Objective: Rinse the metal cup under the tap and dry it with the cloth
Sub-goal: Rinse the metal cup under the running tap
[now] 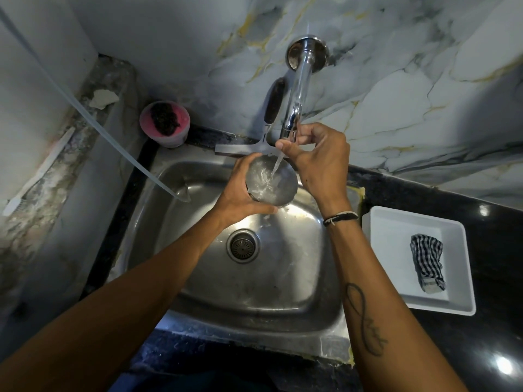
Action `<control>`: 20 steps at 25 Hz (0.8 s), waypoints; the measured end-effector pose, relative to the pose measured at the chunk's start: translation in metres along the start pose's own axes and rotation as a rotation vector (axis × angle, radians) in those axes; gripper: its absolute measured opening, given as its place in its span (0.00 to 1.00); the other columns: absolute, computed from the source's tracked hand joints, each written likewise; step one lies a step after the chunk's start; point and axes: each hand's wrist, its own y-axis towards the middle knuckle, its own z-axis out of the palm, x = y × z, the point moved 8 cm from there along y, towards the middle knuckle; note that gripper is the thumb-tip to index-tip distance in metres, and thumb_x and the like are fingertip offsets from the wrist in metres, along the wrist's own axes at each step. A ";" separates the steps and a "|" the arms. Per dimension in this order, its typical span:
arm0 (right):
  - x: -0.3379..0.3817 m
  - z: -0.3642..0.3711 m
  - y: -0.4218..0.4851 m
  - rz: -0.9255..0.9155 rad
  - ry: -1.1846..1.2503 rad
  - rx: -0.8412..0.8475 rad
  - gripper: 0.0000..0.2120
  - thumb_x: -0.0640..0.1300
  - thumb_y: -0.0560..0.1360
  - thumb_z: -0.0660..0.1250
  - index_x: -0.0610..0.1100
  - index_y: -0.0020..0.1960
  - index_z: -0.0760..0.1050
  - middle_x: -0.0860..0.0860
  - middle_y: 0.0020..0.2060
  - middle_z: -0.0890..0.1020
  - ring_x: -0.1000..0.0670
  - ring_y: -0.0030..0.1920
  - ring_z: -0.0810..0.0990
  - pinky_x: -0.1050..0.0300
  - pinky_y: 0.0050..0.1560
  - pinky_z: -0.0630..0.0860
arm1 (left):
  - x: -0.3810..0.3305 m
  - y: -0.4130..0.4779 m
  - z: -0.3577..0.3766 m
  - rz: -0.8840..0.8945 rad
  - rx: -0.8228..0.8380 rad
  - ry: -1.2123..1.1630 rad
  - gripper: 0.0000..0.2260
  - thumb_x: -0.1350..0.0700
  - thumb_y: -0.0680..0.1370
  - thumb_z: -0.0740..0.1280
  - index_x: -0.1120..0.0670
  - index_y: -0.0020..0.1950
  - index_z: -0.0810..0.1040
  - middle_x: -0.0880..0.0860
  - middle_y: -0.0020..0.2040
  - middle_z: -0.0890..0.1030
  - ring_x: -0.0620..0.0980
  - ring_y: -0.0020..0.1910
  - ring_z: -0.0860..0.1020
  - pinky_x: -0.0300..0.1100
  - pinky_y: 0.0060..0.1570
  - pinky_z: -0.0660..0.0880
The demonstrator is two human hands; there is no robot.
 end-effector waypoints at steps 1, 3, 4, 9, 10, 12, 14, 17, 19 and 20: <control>0.000 0.000 -0.001 -0.003 0.002 0.000 0.11 0.44 0.70 0.84 0.48 0.44 0.82 0.60 0.33 0.81 0.73 0.35 0.79 0.80 0.40 0.73 | -0.001 0.001 -0.004 0.007 -0.006 -0.006 0.54 0.51 0.57 0.89 0.37 0.78 0.67 0.52 0.77 0.70 0.53 0.77 0.73 0.55 0.77 0.75; 0.001 -0.001 0.001 -0.023 0.025 0.016 0.11 0.45 0.70 0.84 0.43 0.45 0.83 0.56 0.35 0.83 0.68 0.36 0.81 0.75 0.41 0.76 | -0.004 0.005 -0.005 0.010 -0.007 -0.018 0.53 0.48 0.57 0.89 0.32 0.76 0.67 0.50 0.78 0.70 0.52 0.77 0.73 0.54 0.77 0.75; 0.002 -0.001 0.004 -0.025 0.061 0.029 0.13 0.45 0.70 0.84 0.38 0.45 0.84 0.50 0.37 0.85 0.62 0.37 0.83 0.71 0.42 0.79 | -0.003 0.007 -0.003 -0.001 -0.003 -0.029 0.53 0.48 0.57 0.89 0.35 0.77 0.67 0.51 0.78 0.71 0.52 0.78 0.73 0.54 0.77 0.75; -0.008 0.010 0.020 0.028 0.158 0.173 0.11 0.41 0.71 0.83 0.37 0.43 0.82 0.44 0.38 0.87 0.49 0.38 0.85 0.52 0.45 0.85 | 0.000 0.010 0.010 -0.039 0.044 -0.074 0.55 0.53 0.58 0.90 0.45 0.81 0.67 0.52 0.77 0.74 0.51 0.76 0.76 0.53 0.76 0.77; -0.012 0.014 0.023 0.044 0.237 0.261 0.06 0.39 0.72 0.81 0.41 0.44 0.85 0.47 0.39 0.88 0.51 0.41 0.86 0.53 0.47 0.85 | 0.000 0.008 0.011 -0.042 0.044 -0.067 0.55 0.54 0.58 0.90 0.45 0.81 0.67 0.52 0.77 0.74 0.50 0.76 0.76 0.51 0.76 0.76; -0.017 0.019 0.025 0.069 0.370 0.395 0.09 0.35 0.76 0.77 0.37 0.56 0.86 0.44 0.49 0.91 0.46 0.51 0.89 0.51 0.59 0.85 | 0.001 0.002 0.010 -0.049 0.063 -0.047 0.56 0.56 0.58 0.90 0.48 0.82 0.66 0.54 0.78 0.73 0.53 0.77 0.75 0.50 0.76 0.75; -0.020 0.020 0.026 0.057 0.395 0.458 0.15 0.35 0.79 0.74 0.32 0.64 0.82 0.37 0.57 0.88 0.40 0.59 0.88 0.47 0.68 0.82 | -0.001 -0.006 0.005 -0.028 0.083 0.031 0.56 0.58 0.59 0.90 0.49 0.83 0.65 0.53 0.79 0.70 0.53 0.77 0.73 0.51 0.75 0.76; -0.018 0.025 0.022 0.039 0.410 0.483 0.16 0.36 0.81 0.72 0.31 0.66 0.80 0.36 0.58 0.88 0.41 0.60 0.88 0.45 0.72 0.79 | -0.008 -0.016 -0.010 0.039 0.096 0.259 0.56 0.54 0.61 0.89 0.45 0.83 0.63 0.44 0.79 0.66 0.39 0.74 0.70 0.43 0.71 0.74; -0.017 0.023 0.016 0.050 0.439 0.452 0.15 0.36 0.82 0.71 0.30 0.66 0.80 0.36 0.59 0.87 0.43 0.59 0.87 0.44 0.74 0.77 | -0.015 -0.022 -0.015 0.128 0.190 0.565 0.56 0.54 0.64 0.88 0.49 0.86 0.60 0.49 0.84 0.63 0.48 0.80 0.68 0.48 0.77 0.73; -0.015 0.023 0.012 0.056 0.451 0.438 0.15 0.36 0.82 0.71 0.30 0.67 0.80 0.35 0.59 0.87 0.43 0.60 0.87 0.44 0.75 0.76 | -0.019 -0.026 -0.015 0.217 0.259 0.775 0.54 0.56 0.66 0.85 0.53 0.87 0.59 0.54 0.86 0.62 0.55 0.82 0.66 0.50 0.78 0.72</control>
